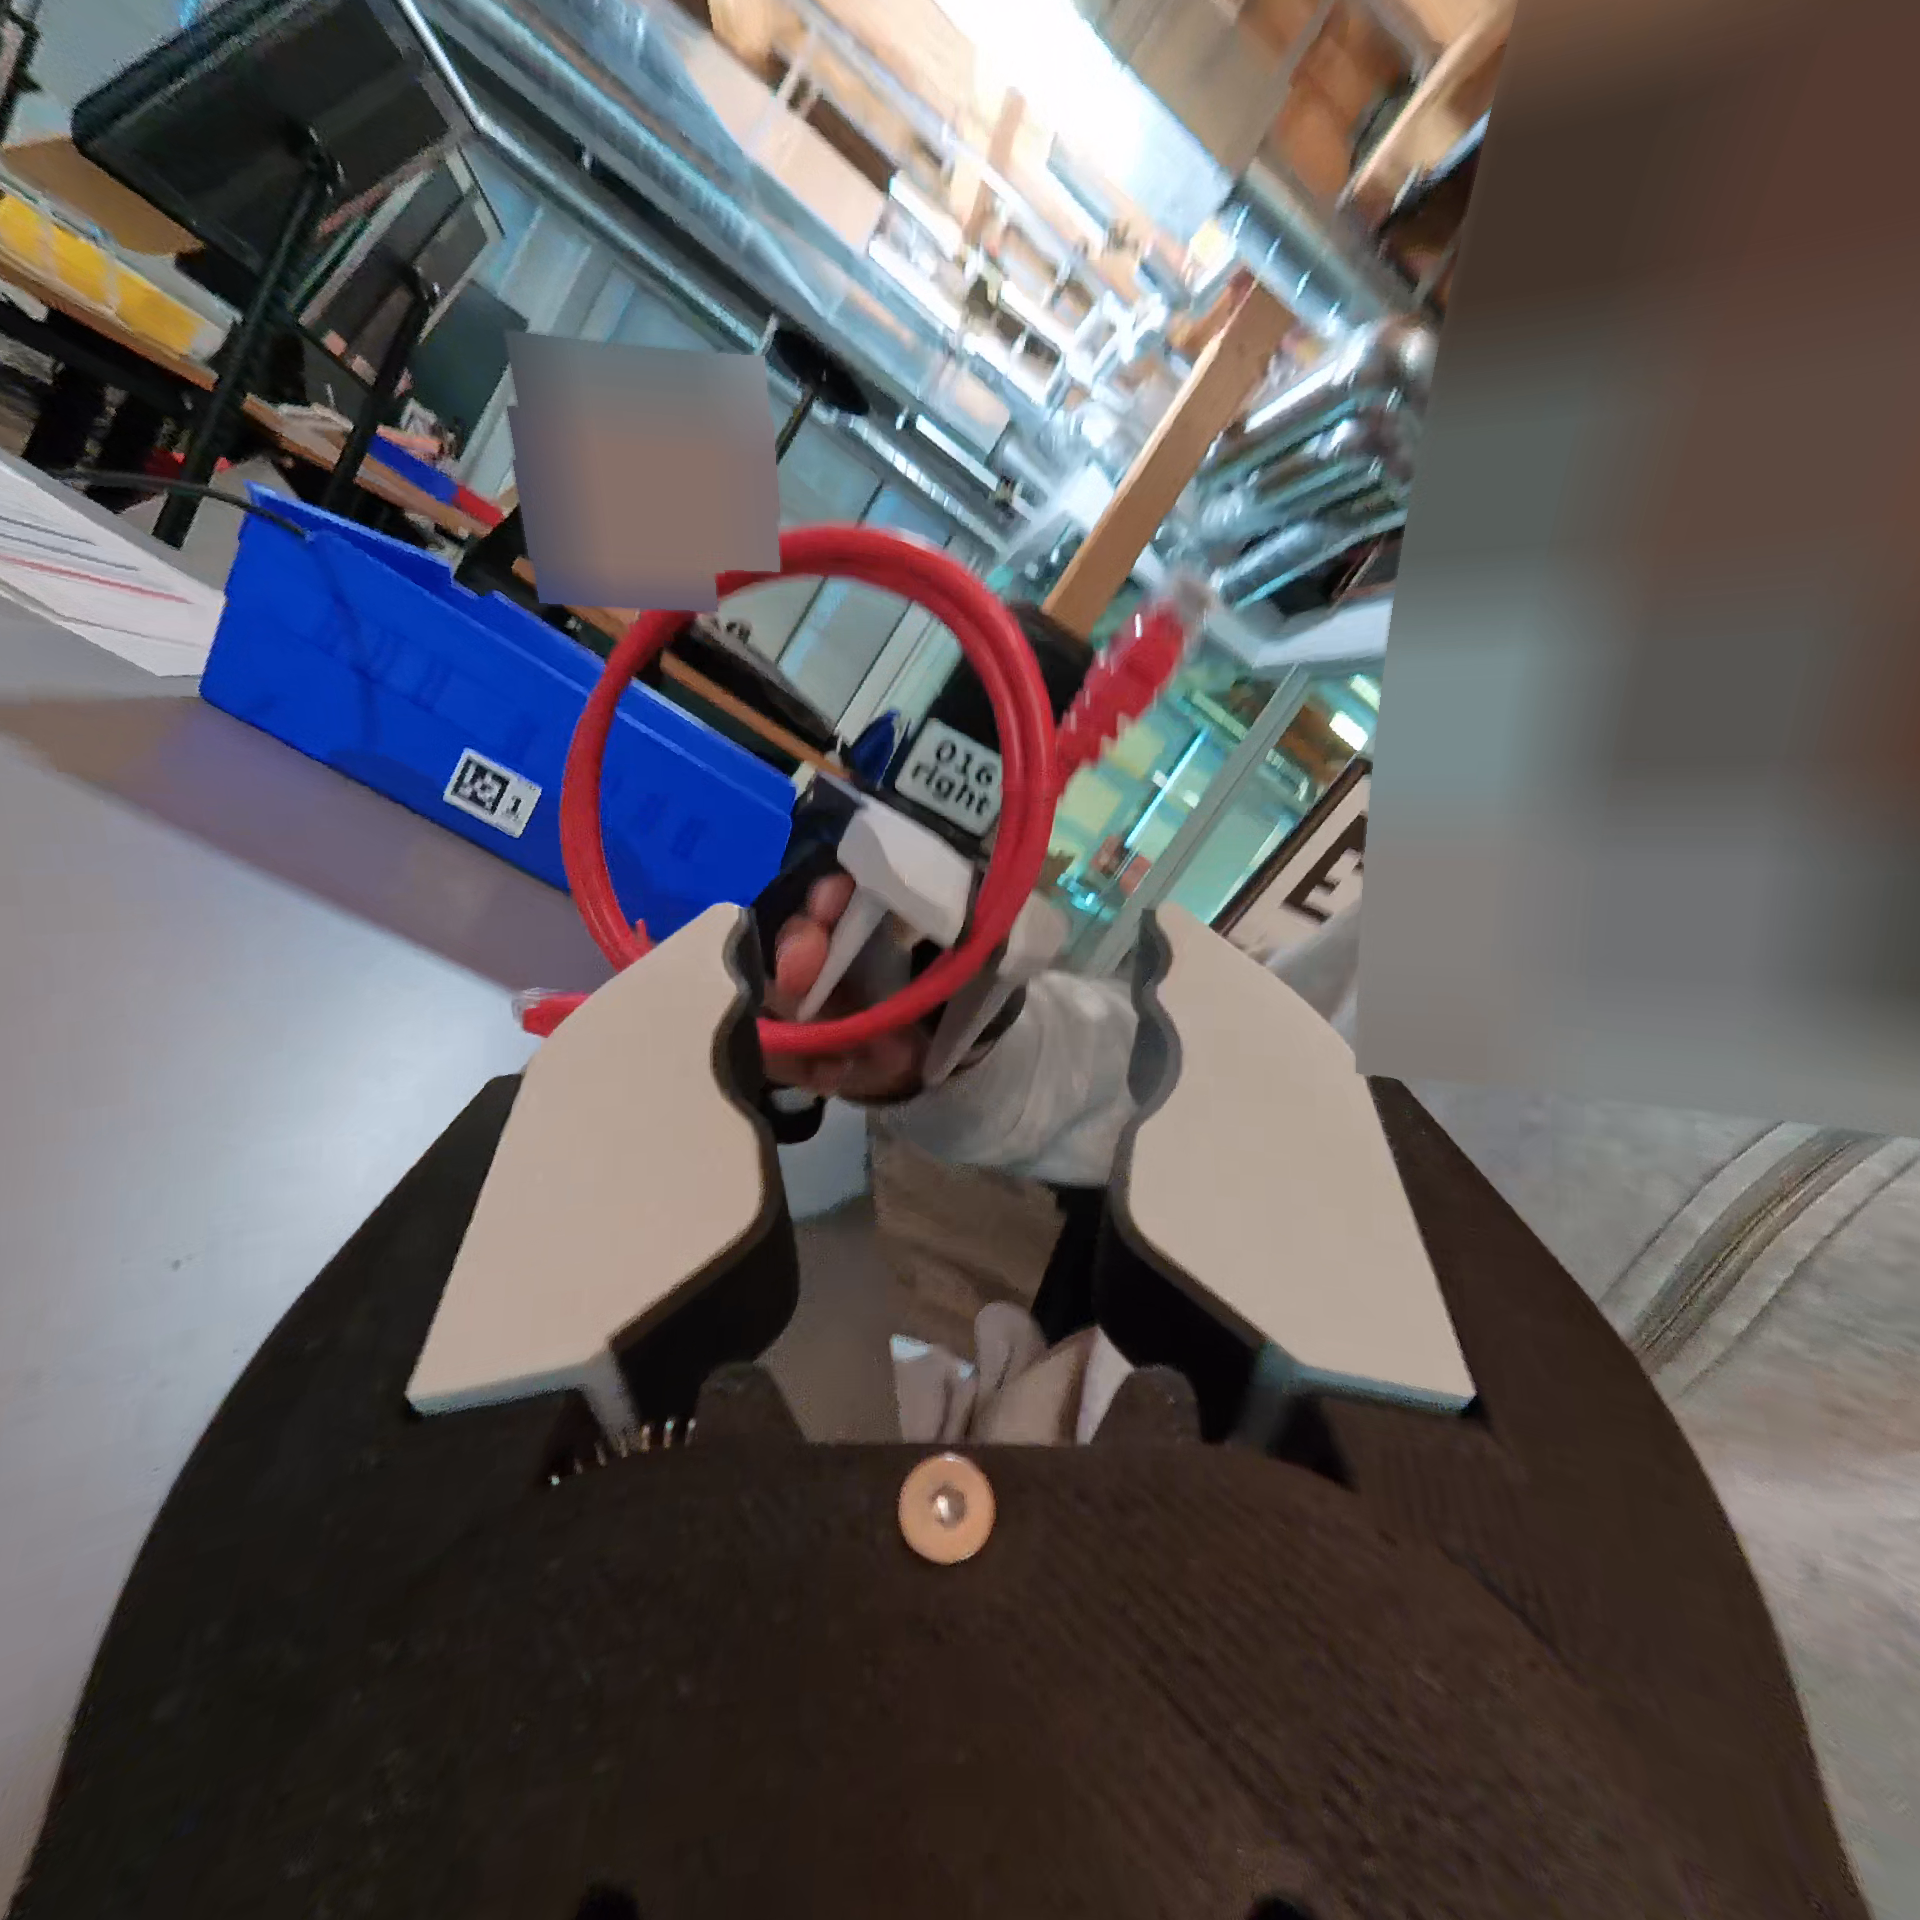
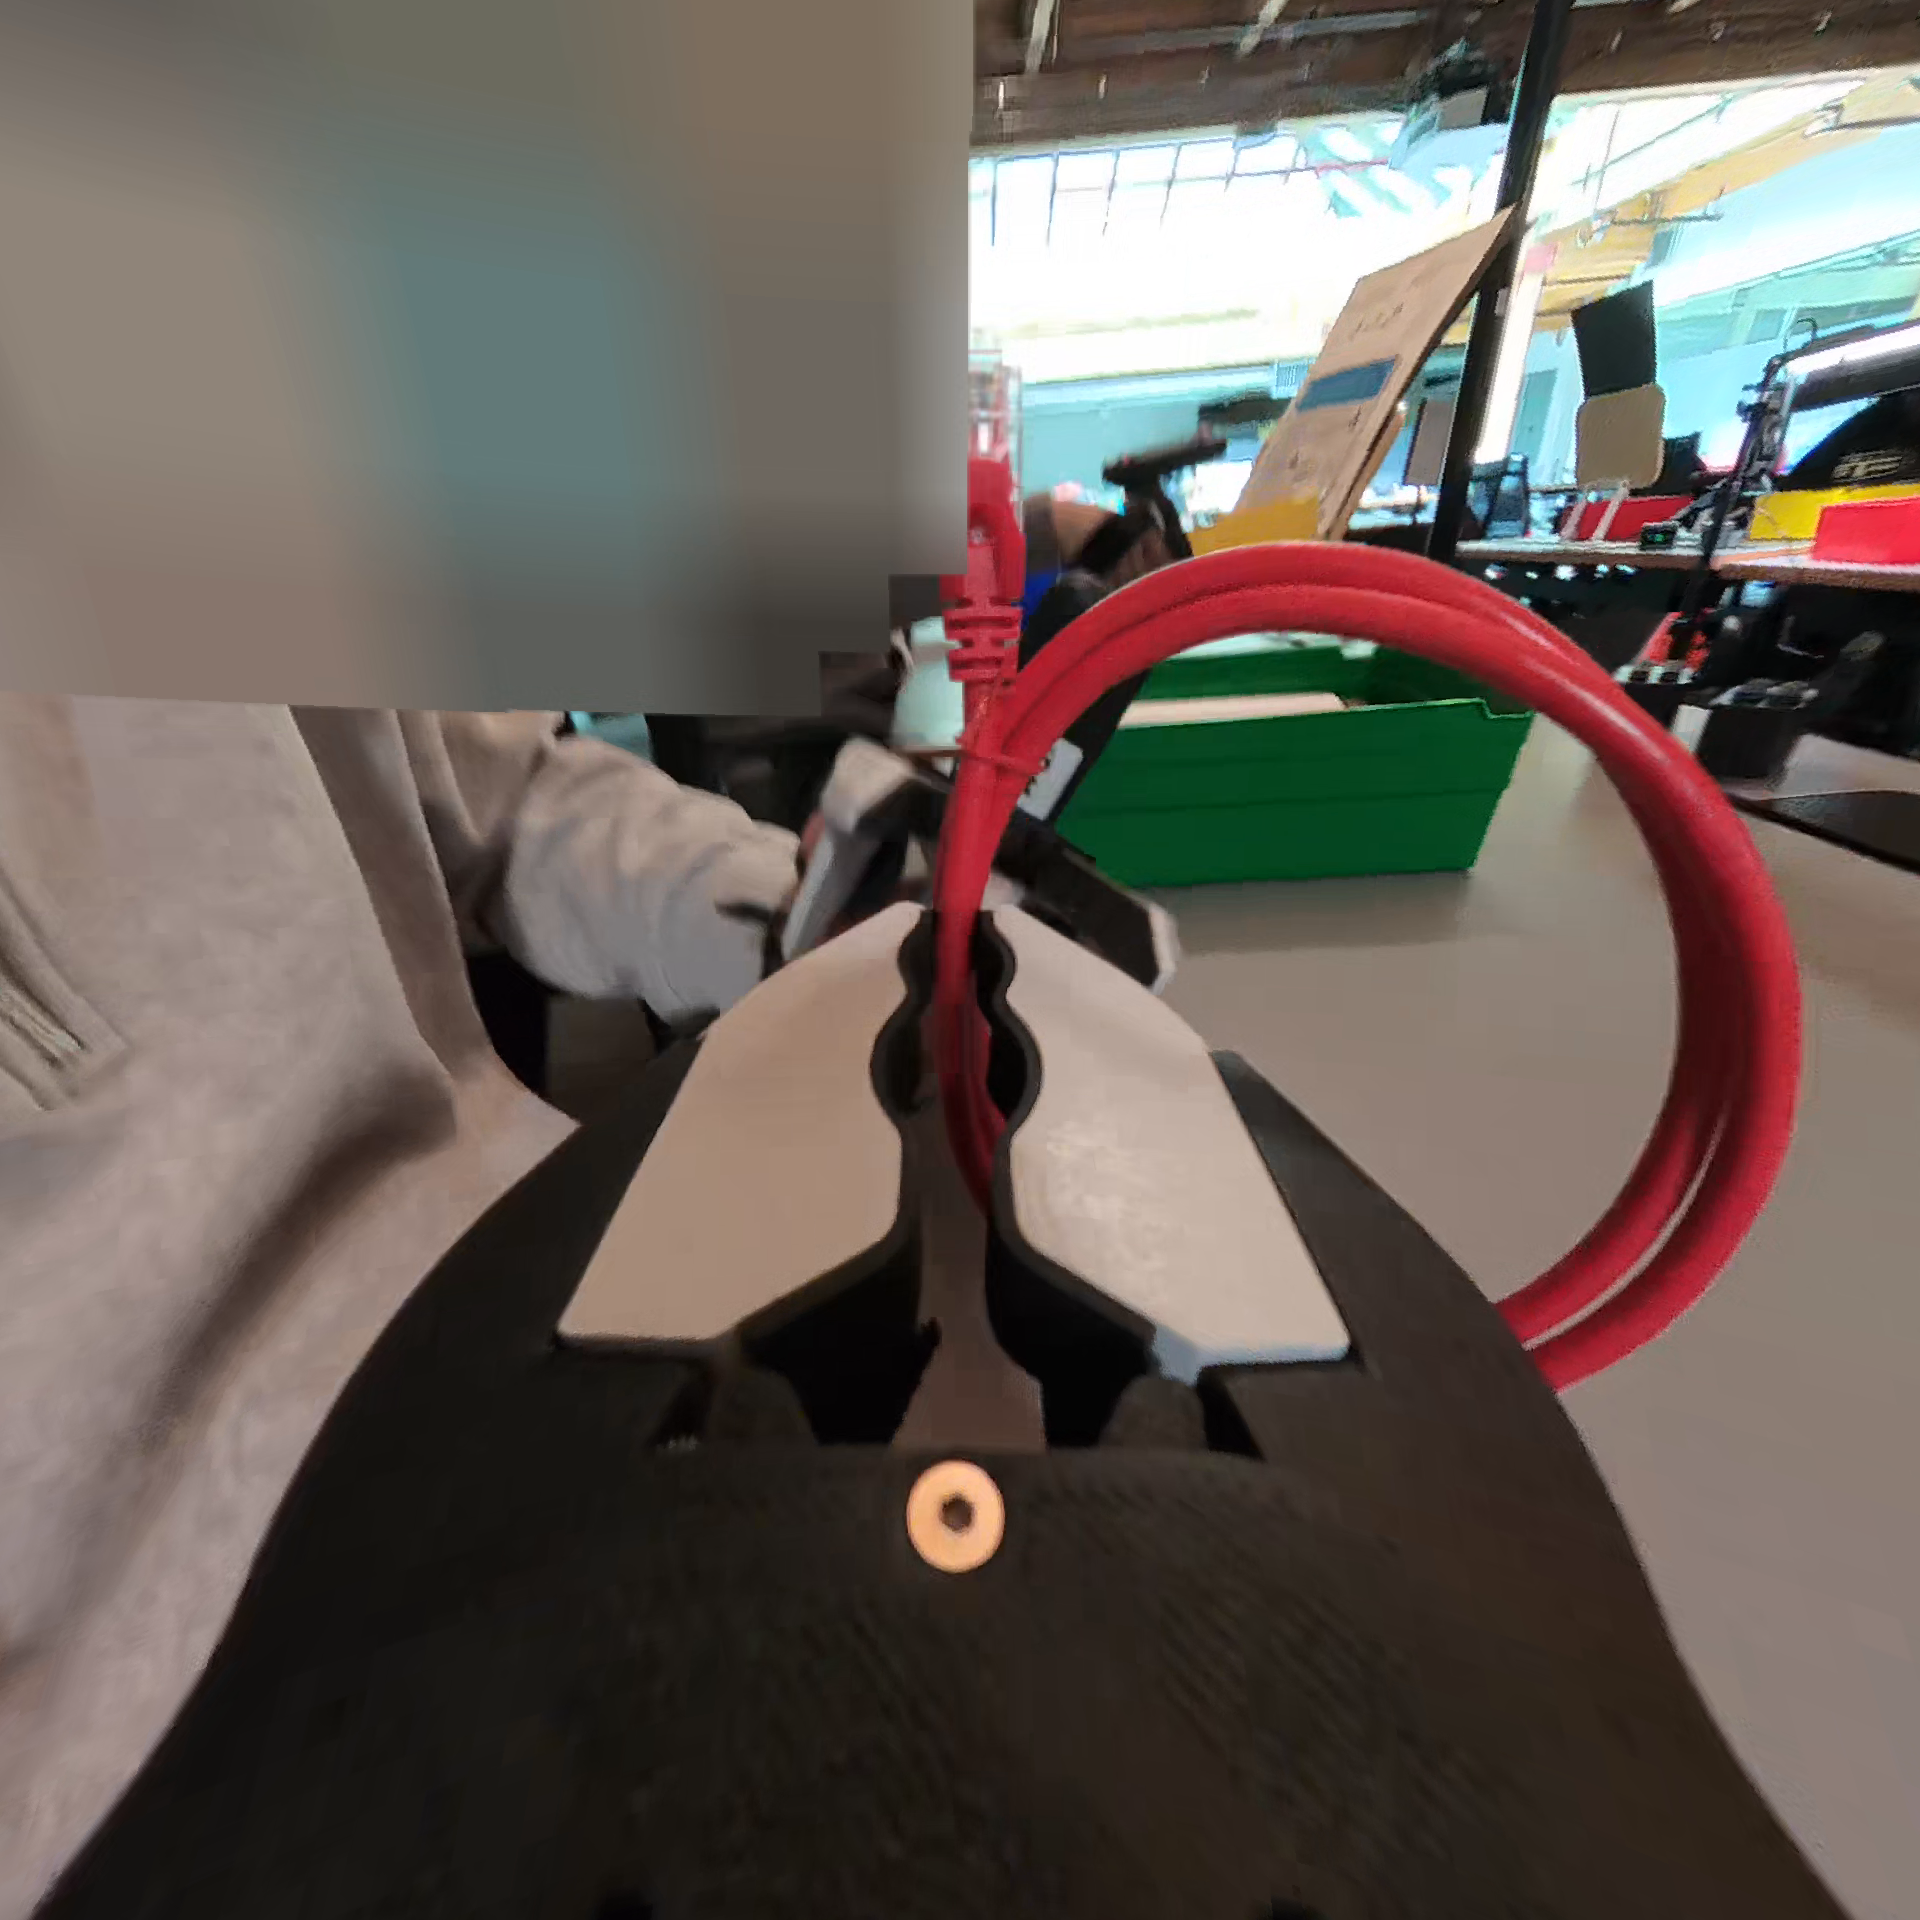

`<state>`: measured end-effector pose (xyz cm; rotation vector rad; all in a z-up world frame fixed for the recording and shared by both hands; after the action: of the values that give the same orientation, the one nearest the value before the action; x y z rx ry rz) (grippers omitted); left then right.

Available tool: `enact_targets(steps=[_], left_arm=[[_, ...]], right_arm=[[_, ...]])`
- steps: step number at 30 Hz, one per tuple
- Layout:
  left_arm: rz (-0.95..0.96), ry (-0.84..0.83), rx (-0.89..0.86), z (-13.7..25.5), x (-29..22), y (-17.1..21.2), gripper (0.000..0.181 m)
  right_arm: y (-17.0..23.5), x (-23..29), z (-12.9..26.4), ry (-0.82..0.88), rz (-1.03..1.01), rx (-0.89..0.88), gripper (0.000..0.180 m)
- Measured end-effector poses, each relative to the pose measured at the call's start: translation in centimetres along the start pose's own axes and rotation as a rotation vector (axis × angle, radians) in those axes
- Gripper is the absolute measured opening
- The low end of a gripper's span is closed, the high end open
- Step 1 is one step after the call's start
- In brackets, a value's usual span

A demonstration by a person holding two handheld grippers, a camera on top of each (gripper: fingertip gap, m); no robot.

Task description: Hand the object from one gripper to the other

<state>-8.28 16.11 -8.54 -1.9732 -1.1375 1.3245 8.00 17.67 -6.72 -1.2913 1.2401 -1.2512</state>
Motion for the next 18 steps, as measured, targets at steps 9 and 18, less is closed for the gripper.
enact_targets(steps=[9,18], left_arm=[[-0.405,-0.207,0.371,-2.1,-0.9,2.5,0.045],[-0.407,-0.172,0.400,-2.4,-1.3,2.9,0.010]], right_arm=[[0.1,-0.6,-0.5,-0.133,-0.511,-0.243,0.008],[1.1,-0.6,-1.2,-0.172,-0.667,-0.257,0.009]])
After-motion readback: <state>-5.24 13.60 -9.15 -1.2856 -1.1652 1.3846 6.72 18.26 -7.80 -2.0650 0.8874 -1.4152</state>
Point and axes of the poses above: each gripper's, where its closed fingertips meet, z back along the fingers, y out of its underside, x = y × z across the jaws, the point moved 8 cm from there along z, back along the fingers, and after that the axes turned 9 degrees about y, right-handed, at the moved point
